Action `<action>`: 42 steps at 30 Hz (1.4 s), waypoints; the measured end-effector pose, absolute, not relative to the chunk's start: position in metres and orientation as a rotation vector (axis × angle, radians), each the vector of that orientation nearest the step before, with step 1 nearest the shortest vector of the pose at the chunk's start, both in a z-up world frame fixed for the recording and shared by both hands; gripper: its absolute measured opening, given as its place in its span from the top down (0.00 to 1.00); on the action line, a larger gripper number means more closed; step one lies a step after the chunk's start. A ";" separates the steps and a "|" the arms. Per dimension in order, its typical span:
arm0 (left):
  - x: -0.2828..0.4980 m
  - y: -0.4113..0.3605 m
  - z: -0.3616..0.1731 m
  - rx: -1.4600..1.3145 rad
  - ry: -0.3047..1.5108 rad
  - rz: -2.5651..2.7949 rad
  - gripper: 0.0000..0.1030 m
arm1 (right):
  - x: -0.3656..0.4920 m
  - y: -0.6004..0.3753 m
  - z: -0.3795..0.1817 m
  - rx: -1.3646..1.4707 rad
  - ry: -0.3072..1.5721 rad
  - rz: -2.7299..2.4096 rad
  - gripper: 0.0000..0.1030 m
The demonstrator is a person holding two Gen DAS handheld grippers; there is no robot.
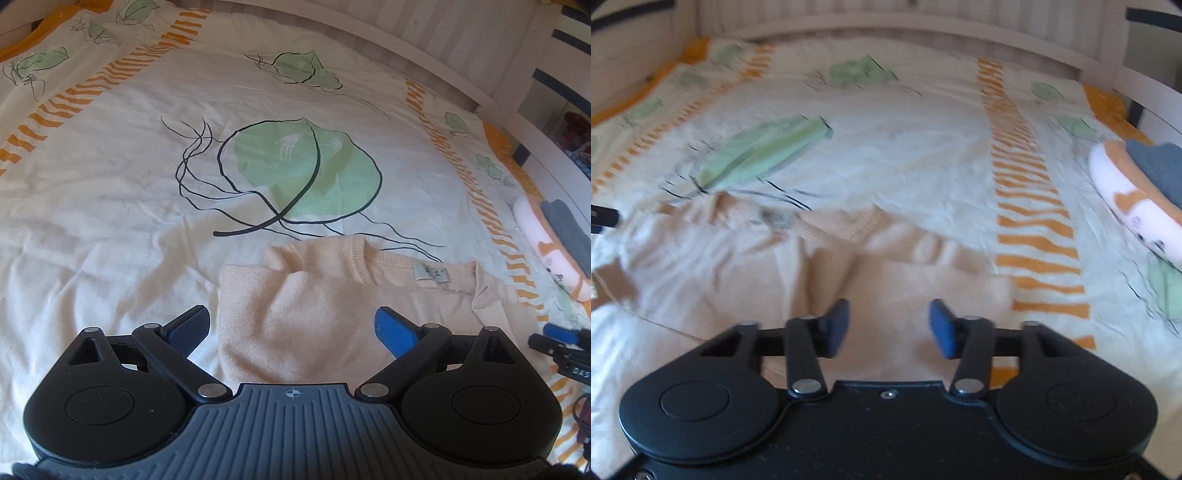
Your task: Fold small clothes
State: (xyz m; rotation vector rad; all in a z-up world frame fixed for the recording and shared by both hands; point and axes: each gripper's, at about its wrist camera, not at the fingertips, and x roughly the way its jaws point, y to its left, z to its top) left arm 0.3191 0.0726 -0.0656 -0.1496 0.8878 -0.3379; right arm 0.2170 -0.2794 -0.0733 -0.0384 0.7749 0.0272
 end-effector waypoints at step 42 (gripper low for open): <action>0.333 0.105 -0.069 -0.212 0.886 -0.220 0.06 | 0.241 -0.315 -0.083 0.264 0.787 0.220 0.89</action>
